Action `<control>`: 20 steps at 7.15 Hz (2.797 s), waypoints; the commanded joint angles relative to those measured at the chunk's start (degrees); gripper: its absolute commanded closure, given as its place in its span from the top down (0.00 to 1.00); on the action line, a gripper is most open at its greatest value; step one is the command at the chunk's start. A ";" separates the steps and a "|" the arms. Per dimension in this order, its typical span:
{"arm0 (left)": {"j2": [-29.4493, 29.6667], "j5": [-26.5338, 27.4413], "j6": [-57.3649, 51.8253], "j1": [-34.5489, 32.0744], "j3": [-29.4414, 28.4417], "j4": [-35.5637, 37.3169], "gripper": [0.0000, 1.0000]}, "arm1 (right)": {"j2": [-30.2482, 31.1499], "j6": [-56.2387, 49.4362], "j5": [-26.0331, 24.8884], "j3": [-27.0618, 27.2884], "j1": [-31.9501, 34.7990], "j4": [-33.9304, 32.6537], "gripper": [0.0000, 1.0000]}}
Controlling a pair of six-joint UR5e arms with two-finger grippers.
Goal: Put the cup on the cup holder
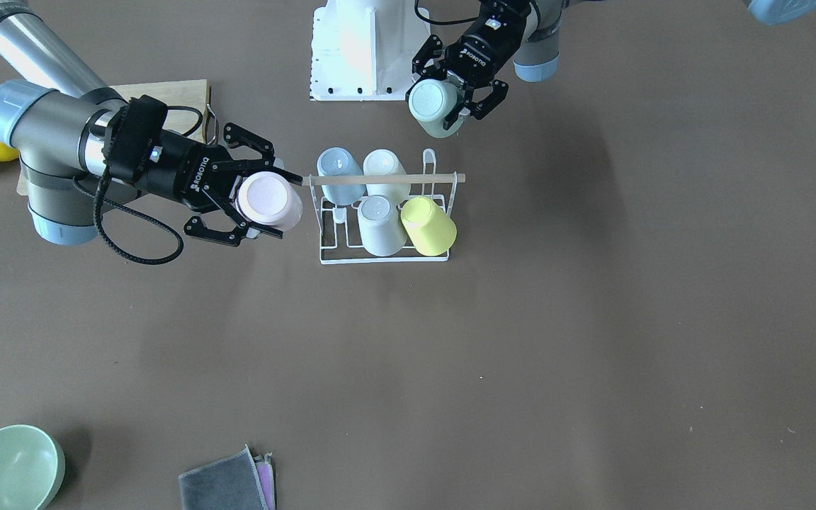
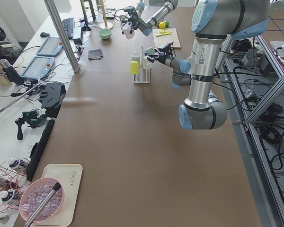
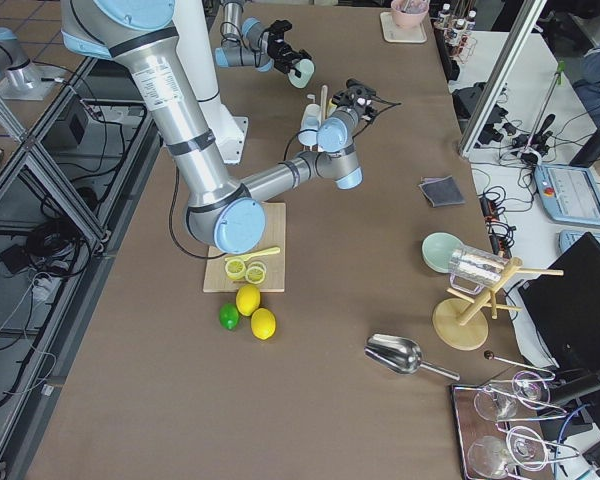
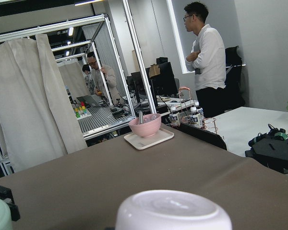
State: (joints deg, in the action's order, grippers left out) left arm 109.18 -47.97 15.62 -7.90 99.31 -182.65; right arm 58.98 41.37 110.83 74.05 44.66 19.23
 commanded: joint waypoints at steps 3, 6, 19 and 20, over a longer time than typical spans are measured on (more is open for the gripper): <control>3.68 -0.29 0.11 -2.47 -5.52 0.10 0.00 | -5.45 -10.21 2.62 -9.26 -0.71 10.57 0.00; 3.68 -0.37 0.11 -2.82 -6.67 0.01 0.00 | -6.87 -18.41 6.50 -11.38 -3.25 10.04 0.00; 3.32 0.24 0.28 -2.82 -11.33 -3.76 0.98 | -8.71 -21.60 6.50 -13.85 -6.08 3.71 0.00; 3.32 0.24 0.37 -2.82 -11.24 -3.77 0.98 | -8.54 -21.60 6.50 -13.85 -6.08 3.97 0.00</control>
State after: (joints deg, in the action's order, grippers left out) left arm 112.50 -47.73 15.78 -10.72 88.06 -186.16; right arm 50.26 19.78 117.33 60.19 38.65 22.97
